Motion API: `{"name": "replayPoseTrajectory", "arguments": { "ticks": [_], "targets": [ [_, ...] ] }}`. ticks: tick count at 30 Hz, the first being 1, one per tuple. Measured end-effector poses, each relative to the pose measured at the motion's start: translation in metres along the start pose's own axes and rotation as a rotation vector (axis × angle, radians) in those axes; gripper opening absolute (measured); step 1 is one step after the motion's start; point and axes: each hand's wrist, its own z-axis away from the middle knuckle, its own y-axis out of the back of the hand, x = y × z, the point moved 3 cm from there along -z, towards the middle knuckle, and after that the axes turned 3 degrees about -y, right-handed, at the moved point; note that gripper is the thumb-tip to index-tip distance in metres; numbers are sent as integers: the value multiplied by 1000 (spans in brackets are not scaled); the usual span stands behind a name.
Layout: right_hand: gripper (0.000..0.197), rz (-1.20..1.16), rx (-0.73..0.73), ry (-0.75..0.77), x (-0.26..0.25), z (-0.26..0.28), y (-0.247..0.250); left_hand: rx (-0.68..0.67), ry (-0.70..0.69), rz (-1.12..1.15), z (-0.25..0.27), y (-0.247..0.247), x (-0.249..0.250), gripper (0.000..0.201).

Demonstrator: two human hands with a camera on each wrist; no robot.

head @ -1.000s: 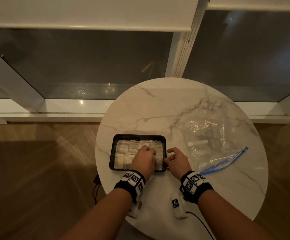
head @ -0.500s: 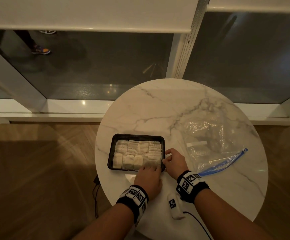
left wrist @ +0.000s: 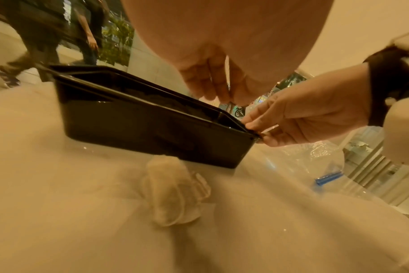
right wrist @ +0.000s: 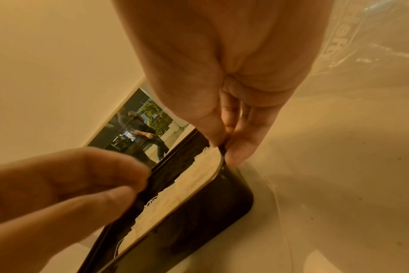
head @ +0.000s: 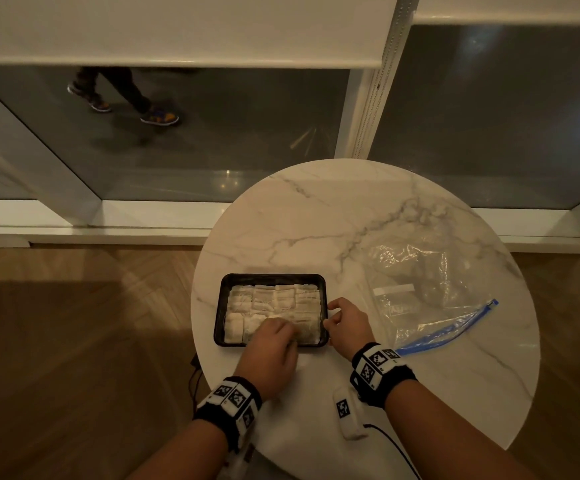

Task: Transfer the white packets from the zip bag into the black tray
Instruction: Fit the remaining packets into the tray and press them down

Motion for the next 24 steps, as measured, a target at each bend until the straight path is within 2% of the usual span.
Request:
{"name": "replayPoseTrajectory", "arguments": {
  "ticks": [2, 4, 7, 11, 15, 19, 24],
  "targets": [
    [23, -6, -8, 0, 0, 0, 0, -18, -13, -32, 16, 7, -7, 14],
    [22, -13, -15, 0, 0, 0, 1, -114, 5, -87, 35, 5, -18, 25],
    [23, -21, -22, 1, -1, 0, 1, -270, 144, -155, 57, -7, -38, 32],
    [23, -12, -20, 7, 0, 0, 1, -345, 286, -185, 66, -20, -54, 36],
    [22, -7, -32, -2, 0, 0, 2, -291, 376, -97, 58, -24, -52, 42],
    [22, -14, -37, -13, -1, -1, 2, -199, 553, -29, 47, -26, -54, 53],
    [22, -15, -52, -10, -1, 0, 3, -228, 666, -8, 39, -29, -60, 41]
  ]
}}
